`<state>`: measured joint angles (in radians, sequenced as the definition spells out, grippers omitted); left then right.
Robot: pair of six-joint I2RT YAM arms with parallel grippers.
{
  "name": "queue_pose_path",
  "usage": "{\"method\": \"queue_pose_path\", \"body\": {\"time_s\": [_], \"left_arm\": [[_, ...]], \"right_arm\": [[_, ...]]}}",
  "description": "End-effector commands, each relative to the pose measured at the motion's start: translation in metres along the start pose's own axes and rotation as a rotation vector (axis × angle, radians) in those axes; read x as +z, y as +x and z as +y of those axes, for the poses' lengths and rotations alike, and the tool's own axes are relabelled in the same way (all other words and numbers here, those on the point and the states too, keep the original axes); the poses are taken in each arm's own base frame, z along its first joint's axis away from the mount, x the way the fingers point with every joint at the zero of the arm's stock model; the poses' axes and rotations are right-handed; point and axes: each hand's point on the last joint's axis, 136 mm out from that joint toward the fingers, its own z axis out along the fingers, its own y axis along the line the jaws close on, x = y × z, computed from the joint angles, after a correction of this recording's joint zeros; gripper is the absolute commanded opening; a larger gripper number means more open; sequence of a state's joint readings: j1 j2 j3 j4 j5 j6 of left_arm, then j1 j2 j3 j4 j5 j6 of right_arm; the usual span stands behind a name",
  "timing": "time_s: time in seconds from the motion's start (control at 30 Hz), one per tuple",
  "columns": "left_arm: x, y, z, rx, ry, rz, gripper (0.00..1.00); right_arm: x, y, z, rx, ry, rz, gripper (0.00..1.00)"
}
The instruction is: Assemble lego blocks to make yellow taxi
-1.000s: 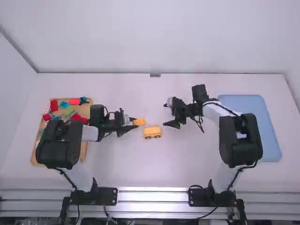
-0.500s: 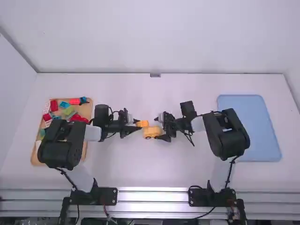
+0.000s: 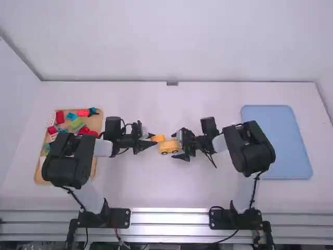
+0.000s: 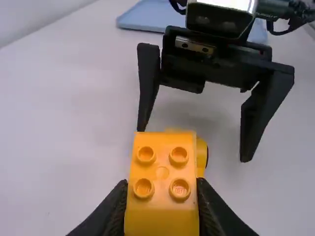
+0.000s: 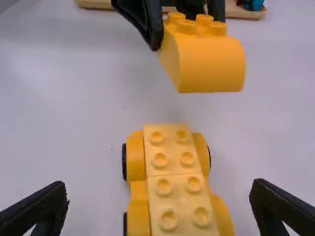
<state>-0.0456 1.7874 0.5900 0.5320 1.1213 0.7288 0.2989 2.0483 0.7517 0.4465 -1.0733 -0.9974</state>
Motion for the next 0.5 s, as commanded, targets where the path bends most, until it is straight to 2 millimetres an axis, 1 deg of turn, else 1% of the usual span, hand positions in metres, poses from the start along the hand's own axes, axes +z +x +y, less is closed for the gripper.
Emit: {"method": "queue_pose_path", "body": {"time_s": [0.0, 0.03, 0.13, 0.2, 0.37, 0.47], "left_arm": [[0.0027, -0.0111, -0.0009, 0.027, 0.018, -0.019, 0.05], [0.0030, -0.0108, -0.0016, 0.026, 0.020, -0.018, 0.04], [0.0031, -0.0093, -0.0035, 0.022, 0.022, -0.016, 0.04], [0.0043, -0.0079, -0.0063, 0.016, 0.028, -0.013, 0.04], [0.0038, -0.0054, -0.0074, -0.001, 0.030, -0.005, 0.03], [0.0038, -0.0058, -0.0071, 0.000, 0.030, -0.006, 0.03]], "right_arm": [[0.0054, 0.0080, -0.0031, 0.048, -0.034, -0.039, 0.98], [0.0033, 0.0046, -0.0060, 0.066, -0.050, -0.078, 0.98], [0.0011, 0.0038, -0.0088, 0.083, -0.071, -0.124, 0.98], [0.0043, 0.0078, -0.0093, 0.067, -0.078, -0.123, 0.98], [0.0052, 0.0015, -0.0111, 0.061, -0.092, -0.149, 0.98], [0.0099, 0.0052, -0.0090, 0.061, -0.090, -0.120, 0.99]]}}
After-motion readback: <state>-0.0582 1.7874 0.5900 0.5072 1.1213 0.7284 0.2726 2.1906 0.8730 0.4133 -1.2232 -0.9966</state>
